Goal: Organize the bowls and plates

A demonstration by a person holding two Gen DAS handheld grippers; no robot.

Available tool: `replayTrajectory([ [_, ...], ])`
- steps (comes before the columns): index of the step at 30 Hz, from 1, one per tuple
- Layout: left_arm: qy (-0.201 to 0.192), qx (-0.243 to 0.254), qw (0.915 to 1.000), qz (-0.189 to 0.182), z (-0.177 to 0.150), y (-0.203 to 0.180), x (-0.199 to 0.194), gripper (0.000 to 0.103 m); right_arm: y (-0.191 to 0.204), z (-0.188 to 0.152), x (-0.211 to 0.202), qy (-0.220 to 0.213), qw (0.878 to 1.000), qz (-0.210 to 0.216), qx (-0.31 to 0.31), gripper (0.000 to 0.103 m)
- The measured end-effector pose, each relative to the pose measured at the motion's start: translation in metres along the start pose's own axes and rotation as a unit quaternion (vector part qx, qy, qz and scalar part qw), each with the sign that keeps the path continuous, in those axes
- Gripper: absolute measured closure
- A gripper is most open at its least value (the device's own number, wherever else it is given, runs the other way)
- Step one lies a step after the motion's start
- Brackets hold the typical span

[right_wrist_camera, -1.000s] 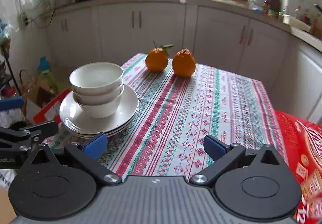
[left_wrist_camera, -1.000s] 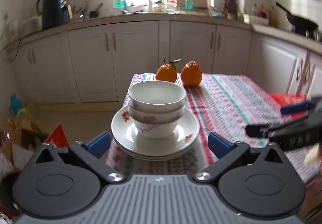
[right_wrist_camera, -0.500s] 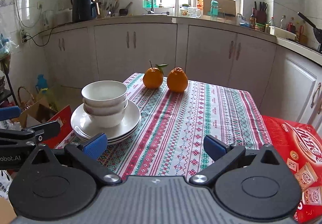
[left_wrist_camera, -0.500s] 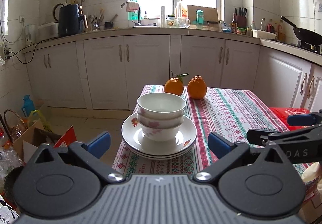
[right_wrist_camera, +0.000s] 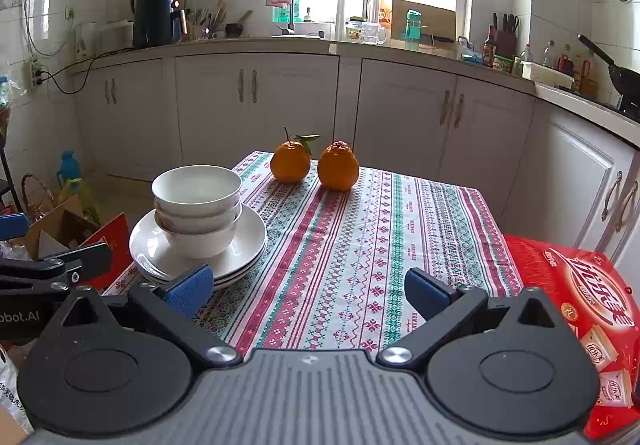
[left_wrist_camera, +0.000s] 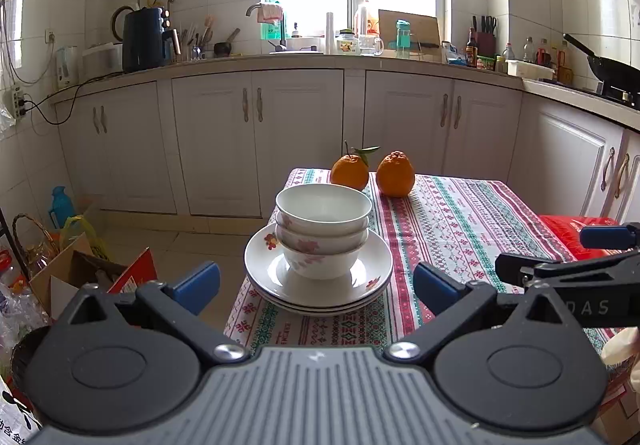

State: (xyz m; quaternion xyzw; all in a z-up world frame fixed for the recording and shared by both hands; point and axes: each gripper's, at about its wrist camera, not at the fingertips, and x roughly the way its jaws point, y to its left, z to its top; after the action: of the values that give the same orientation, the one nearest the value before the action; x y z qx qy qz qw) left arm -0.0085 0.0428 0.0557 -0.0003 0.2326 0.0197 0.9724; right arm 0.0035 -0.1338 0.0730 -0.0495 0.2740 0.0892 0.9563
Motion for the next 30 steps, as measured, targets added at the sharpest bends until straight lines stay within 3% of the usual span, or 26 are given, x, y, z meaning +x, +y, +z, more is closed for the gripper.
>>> replayTrajectory([
  [30, -0.001, -0.004, 1.0, -0.001, 0.002, 0.0003, -0.005, 0.001, 0.0011, 0.002, -0.0096, -0.014, 1.0, -0.013, -0.003, 0.0],
])
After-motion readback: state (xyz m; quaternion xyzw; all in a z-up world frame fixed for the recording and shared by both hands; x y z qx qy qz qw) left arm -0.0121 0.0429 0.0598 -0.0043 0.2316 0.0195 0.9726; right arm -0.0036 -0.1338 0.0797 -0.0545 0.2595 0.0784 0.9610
